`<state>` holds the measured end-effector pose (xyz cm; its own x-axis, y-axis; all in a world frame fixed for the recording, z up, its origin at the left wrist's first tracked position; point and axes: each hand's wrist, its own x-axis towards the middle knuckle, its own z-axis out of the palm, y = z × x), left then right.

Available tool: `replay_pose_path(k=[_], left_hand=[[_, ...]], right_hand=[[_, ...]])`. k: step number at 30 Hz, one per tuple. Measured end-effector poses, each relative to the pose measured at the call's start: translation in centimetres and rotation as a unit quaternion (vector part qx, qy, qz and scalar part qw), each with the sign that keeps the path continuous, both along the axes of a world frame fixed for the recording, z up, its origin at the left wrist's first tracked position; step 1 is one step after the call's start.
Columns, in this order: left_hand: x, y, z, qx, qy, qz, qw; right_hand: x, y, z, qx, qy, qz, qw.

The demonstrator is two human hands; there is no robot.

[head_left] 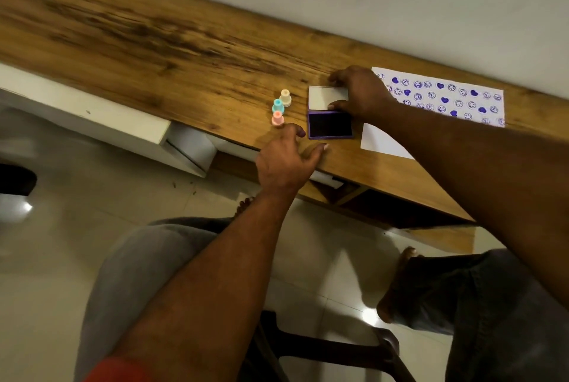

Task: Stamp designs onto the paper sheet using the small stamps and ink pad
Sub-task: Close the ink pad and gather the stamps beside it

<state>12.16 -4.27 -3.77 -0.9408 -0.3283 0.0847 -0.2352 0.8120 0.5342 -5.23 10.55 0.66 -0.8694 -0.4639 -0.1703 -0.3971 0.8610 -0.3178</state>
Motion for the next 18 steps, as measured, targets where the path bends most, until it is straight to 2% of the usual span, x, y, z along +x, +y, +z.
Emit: replay_pose_path(k=[4, 7, 13, 18], left_hand=[[-0.3, 0.3, 0.2, -0.026, -0.016, 0.001, 1.0], [-0.4, 0.5, 0.2, -0.031, -0.017, -0.003, 0.999], [-0.5, 0.7, 0.2, -0.042, -0.02, -0.008, 0.999], [-0.7, 0.7, 0.2, -0.024, -0.031, -0.003, 0.999]], right_hand=[[-0.6, -0.7, 0.3, 0.024, -0.016, -0.01, 1.0], [-0.4, -0.9, 1.0, 0.012, 0.007, 0.008, 1.0], [3.4, 0.8, 3.2, -0.051, 0.098, 0.061, 0.992], [7.3, 2.7, 2.1, -0.005, 0.183, 0.153, 0.971]])
